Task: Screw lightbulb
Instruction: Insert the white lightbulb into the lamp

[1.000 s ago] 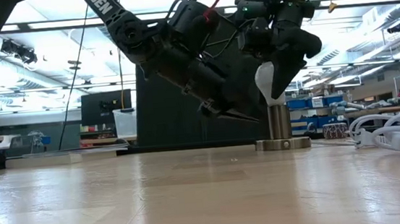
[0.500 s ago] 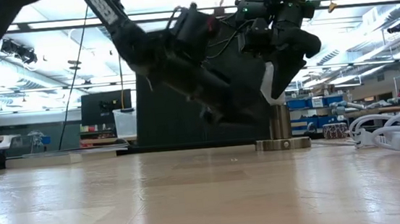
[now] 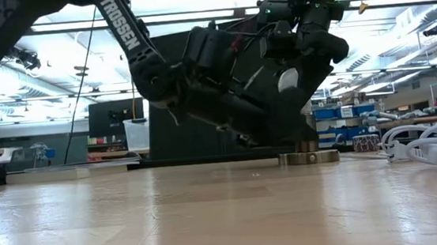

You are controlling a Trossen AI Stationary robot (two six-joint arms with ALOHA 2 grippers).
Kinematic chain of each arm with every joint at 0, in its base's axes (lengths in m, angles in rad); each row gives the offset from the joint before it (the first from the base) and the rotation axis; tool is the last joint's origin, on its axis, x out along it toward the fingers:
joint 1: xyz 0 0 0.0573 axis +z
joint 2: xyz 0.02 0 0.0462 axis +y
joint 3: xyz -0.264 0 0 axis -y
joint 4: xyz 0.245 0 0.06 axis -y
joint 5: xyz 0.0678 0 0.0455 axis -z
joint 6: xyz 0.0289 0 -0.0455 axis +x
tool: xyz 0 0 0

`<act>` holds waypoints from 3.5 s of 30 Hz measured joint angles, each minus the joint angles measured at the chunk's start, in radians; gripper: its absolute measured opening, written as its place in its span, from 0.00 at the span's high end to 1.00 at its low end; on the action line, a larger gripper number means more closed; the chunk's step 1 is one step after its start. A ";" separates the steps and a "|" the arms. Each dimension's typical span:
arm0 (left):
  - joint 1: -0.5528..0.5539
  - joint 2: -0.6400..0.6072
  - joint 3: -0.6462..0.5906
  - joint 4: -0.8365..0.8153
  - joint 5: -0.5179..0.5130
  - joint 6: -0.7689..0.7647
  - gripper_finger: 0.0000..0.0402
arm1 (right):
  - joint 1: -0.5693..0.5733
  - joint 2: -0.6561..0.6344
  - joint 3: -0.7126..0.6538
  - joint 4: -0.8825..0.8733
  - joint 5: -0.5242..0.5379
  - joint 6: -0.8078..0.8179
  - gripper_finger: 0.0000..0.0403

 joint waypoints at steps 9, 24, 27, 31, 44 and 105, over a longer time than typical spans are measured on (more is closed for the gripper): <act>0.000 0.059 0.051 0.045 -0.031 0.000 0.47 | -0.001 0.000 0.000 -0.001 0.000 0.009 0.34; 0.000 0.058 0.053 0.021 -0.055 -0.025 0.57 | 0.001 0.000 0.001 -0.009 0.011 0.067 0.34; -0.001 0.058 0.053 0.020 -0.062 -0.038 0.57 | 0.006 0.000 0.002 -0.018 0.030 0.138 0.33; -0.003 0.057 0.053 0.014 -0.067 -0.049 0.57 | 0.007 0.000 0.002 -0.015 0.042 0.300 0.36; -0.019 0.055 0.053 -0.002 -0.096 -0.063 0.56 | 0.054 0.004 -0.004 -0.047 0.072 0.728 0.33; -0.017 0.058 0.051 -0.018 -0.056 -0.033 0.56 | 0.011 0.124 0.268 -0.308 0.037 -0.150 0.05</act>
